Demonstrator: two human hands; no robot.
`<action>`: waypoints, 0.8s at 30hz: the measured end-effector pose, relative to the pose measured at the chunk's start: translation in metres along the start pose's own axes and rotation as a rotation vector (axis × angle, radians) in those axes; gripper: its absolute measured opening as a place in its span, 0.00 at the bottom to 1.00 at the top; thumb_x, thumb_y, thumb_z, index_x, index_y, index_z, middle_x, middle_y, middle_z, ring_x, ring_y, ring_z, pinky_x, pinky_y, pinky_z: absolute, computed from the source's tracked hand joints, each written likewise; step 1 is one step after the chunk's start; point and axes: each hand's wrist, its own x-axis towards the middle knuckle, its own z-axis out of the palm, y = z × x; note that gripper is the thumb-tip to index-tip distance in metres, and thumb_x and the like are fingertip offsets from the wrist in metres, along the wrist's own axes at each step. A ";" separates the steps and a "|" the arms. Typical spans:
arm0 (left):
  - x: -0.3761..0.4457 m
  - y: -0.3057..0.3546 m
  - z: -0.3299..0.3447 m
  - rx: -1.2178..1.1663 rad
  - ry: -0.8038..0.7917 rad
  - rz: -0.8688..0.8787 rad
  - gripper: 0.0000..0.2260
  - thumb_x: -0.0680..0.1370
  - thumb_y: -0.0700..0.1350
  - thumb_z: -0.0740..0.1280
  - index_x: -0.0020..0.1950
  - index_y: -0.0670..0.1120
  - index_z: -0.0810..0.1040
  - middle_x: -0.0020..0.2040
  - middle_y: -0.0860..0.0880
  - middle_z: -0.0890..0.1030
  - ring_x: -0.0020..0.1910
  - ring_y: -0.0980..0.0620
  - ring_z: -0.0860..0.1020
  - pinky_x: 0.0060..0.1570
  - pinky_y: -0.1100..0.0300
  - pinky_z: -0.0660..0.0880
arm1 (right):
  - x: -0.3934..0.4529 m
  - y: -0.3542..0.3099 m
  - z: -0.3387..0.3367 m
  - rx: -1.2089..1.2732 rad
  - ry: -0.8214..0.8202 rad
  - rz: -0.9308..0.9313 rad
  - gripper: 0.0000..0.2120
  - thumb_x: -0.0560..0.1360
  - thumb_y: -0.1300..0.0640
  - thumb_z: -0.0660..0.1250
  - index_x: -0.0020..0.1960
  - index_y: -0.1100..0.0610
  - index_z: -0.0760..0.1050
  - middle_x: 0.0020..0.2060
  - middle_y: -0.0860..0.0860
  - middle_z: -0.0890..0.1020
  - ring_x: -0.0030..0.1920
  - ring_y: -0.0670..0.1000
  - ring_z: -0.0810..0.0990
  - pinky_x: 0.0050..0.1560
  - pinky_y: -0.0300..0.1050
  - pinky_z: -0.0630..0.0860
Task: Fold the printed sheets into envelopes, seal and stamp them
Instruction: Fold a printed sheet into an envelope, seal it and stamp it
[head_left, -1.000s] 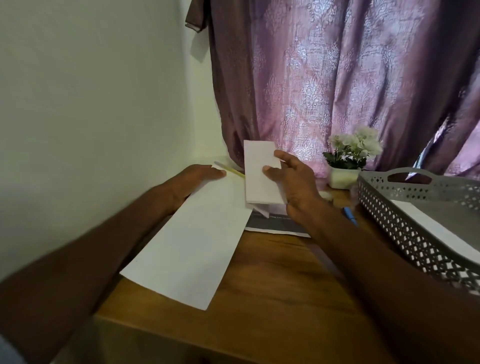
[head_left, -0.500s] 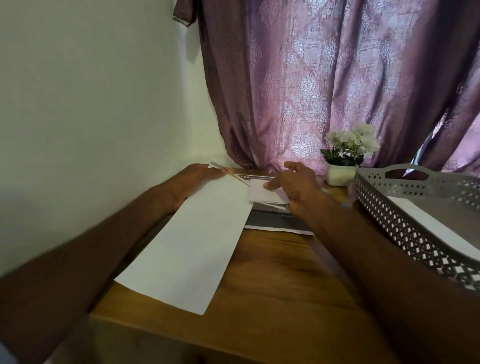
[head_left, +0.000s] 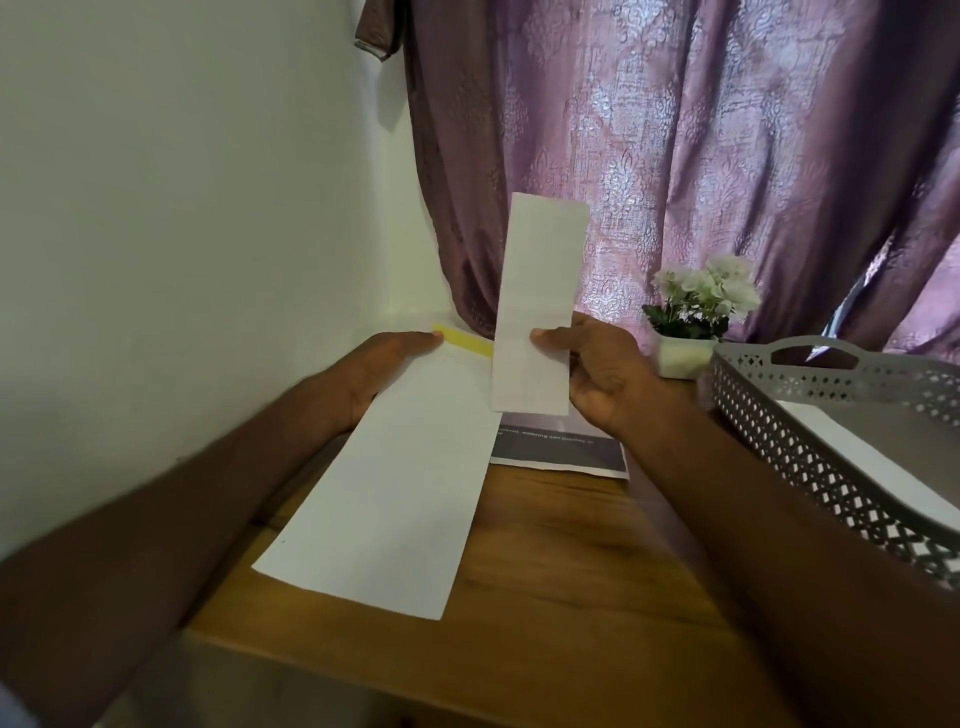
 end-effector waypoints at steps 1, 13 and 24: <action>0.000 -0.001 0.001 -0.004 -0.017 -0.002 0.23 0.82 0.51 0.69 0.73 0.39 0.77 0.68 0.36 0.80 0.61 0.37 0.80 0.70 0.41 0.74 | 0.000 0.002 0.001 -0.050 0.016 -0.044 0.20 0.73 0.74 0.71 0.64 0.66 0.79 0.58 0.61 0.85 0.54 0.60 0.85 0.46 0.50 0.84; -0.003 -0.009 0.017 0.224 -0.272 0.122 0.21 0.71 0.45 0.81 0.62 0.45 0.84 0.58 0.42 0.87 0.55 0.42 0.86 0.56 0.50 0.83 | 0.017 0.003 -0.026 -0.451 0.345 -0.533 0.11 0.75 0.66 0.74 0.56 0.60 0.82 0.49 0.53 0.87 0.48 0.51 0.85 0.52 0.48 0.83; -0.005 -0.010 0.018 0.211 -0.286 0.135 0.21 0.73 0.43 0.77 0.66 0.45 0.81 0.58 0.43 0.87 0.55 0.42 0.86 0.56 0.48 0.83 | 0.017 -0.006 -0.028 -0.562 0.285 -0.644 0.13 0.75 0.67 0.73 0.58 0.61 0.83 0.49 0.53 0.88 0.44 0.43 0.85 0.47 0.39 0.81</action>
